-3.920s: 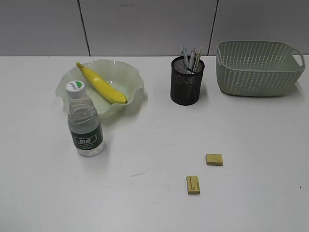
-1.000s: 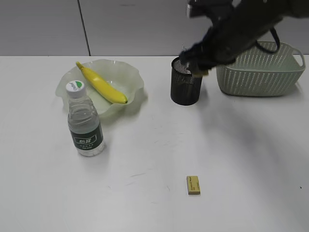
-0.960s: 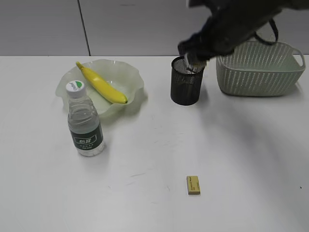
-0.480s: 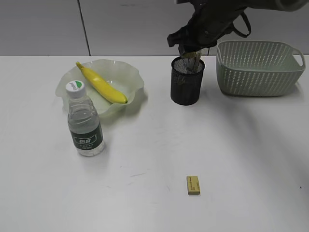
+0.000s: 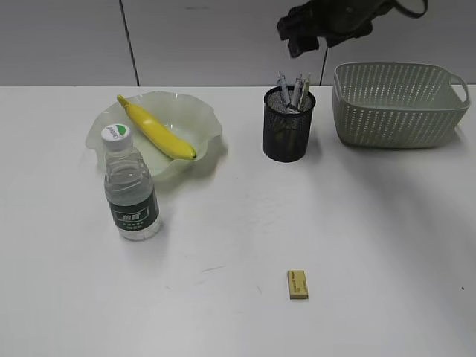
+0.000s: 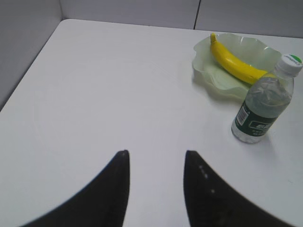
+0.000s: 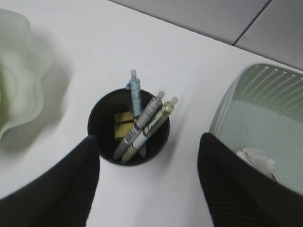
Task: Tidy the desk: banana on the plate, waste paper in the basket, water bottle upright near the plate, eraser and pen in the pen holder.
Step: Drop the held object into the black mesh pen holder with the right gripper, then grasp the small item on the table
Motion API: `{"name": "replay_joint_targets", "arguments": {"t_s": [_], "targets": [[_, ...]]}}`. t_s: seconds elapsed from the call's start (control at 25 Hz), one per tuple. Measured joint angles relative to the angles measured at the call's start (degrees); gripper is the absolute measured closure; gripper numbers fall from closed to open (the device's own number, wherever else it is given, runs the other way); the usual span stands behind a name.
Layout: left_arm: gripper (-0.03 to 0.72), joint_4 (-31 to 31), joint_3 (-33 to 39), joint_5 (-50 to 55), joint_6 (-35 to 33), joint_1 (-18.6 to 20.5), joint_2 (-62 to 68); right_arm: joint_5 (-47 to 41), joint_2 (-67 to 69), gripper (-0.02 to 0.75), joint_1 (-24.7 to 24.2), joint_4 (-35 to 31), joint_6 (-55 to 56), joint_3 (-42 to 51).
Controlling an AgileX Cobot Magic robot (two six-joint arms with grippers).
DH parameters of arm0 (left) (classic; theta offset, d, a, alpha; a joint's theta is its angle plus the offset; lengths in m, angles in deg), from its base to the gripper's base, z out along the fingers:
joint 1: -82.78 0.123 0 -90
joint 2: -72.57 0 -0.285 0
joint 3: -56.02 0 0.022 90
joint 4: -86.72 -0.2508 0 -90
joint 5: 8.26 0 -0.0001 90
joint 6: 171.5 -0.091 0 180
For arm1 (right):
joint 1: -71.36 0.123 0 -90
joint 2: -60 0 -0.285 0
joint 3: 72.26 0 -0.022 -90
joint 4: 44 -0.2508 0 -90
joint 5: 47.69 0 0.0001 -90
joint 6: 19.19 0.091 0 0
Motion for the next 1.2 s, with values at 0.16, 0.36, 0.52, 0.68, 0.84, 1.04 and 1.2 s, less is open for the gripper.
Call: {"name": "replay_joint_targets", "arguments": {"t_s": [0.16, 0.36, 0.52, 0.68, 0.84, 1.04, 1.2], "targets": [[0.399, 0.0, 0.0, 0.0, 0.0, 0.0, 0.0, 1.2, -12.5, 0.229, 0.0, 0.6, 0.0, 14.2], [0.399, 0.0, 0.0, 0.0, 0.0, 0.0, 0.0, -2.3, -35.7, 0.230, 0.0, 0.6, 0.0, 36.6], [0.399, 0.0, 0.0, 0.0, 0.0, 0.0, 0.0, -12.3, -55.8, 0.230, 0.0, 0.6, 0.0, 50.4], [0.399, 0.0, 0.0, 0.0, 0.0, 0.0, 0.7, -19.9, -76.7, 0.231, 0.0, 0.2, 0.0, 57.7], [0.399, 1.4, 0.0, -0.4, -2.6, 0.0, 5.1, -21.8, -93.0, 0.251, 0.0, -0.5, 0.0, 61.3], [0.410, 7.8, -1.3, -5.8, -9.9, 0.0, 16.5, -22.5, -105.8, 0.293, 0.0, -4.9, -0.1, 65.7], [0.449, 22.2, -2.7, -16.3, -23.6, 0.0, 28.9, -22.7, -107.8, 0.334, 0.0, -5.8, -0.1, 66.1]]}}
